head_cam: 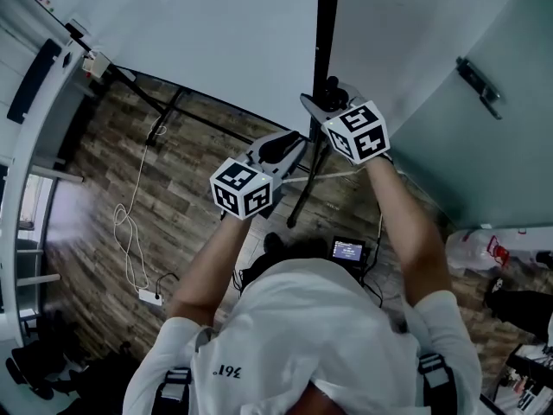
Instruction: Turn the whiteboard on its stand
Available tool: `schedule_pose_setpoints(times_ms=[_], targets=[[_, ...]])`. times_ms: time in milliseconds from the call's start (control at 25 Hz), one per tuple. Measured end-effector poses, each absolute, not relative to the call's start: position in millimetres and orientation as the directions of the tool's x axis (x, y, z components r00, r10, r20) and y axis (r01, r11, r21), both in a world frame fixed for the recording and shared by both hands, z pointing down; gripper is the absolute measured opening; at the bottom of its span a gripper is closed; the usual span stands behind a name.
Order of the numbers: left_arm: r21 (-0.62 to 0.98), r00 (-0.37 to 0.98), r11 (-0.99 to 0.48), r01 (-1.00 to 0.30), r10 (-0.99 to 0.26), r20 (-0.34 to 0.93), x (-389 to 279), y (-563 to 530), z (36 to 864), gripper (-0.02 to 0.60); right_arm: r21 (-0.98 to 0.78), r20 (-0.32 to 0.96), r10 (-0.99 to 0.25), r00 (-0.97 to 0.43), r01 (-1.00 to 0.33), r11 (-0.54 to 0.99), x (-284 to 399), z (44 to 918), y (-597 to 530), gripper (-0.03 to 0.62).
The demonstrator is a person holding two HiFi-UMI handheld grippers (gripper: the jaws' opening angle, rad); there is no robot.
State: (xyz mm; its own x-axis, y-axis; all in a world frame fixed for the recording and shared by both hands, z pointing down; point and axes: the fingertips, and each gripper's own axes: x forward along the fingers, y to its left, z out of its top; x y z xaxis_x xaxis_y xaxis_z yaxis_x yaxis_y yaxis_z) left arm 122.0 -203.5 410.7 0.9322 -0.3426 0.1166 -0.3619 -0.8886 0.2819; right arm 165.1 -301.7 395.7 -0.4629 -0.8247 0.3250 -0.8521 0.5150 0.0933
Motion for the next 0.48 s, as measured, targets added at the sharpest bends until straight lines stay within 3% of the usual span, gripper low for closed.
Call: schedule_pose_setpoints(times_ms=[480], targets=[[0.298, 0.976, -0.931, -0.210, -0.181, 0.121, 106.2, -206.1, 417.7, 0.074, 0.099, 0.298, -0.826, -0.478, -0.845, 0.525, 165.0, 397.3, -301.3, 0.173]])
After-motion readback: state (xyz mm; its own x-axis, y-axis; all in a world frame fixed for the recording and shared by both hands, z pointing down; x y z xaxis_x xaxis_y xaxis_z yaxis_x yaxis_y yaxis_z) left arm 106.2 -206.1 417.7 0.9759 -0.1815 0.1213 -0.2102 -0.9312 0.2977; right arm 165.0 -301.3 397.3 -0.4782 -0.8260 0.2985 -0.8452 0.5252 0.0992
